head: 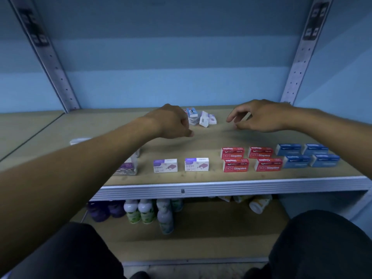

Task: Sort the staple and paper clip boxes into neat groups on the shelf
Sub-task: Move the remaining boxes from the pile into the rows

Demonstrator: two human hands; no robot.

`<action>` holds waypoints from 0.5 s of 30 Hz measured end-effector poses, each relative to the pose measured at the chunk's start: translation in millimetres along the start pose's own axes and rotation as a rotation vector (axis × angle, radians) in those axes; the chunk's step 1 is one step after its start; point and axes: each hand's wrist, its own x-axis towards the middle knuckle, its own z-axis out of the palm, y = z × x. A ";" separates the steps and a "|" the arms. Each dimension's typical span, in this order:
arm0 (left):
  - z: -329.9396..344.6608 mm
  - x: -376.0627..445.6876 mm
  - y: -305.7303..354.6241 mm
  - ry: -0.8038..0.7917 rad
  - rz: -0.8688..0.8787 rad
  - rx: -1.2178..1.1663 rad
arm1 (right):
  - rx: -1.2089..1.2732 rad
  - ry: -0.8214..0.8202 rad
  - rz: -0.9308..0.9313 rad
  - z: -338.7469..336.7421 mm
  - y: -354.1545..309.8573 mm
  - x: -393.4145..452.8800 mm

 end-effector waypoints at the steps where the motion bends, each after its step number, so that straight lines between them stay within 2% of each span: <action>1: 1.2 0.3 -4.9 -0.004 -0.012 0.001 | 0.006 -0.008 0.002 2.4 -3.9 4.6; 9: 9.3 12.2 -26.7 -0.044 -0.040 0.012 | -0.010 0.004 0.010 25.2 -20.5 43.5; 15: 20.2 30.6 -37.3 -0.008 -0.017 0.035 | 0.016 0.104 0.061 37.9 -21.5 79.4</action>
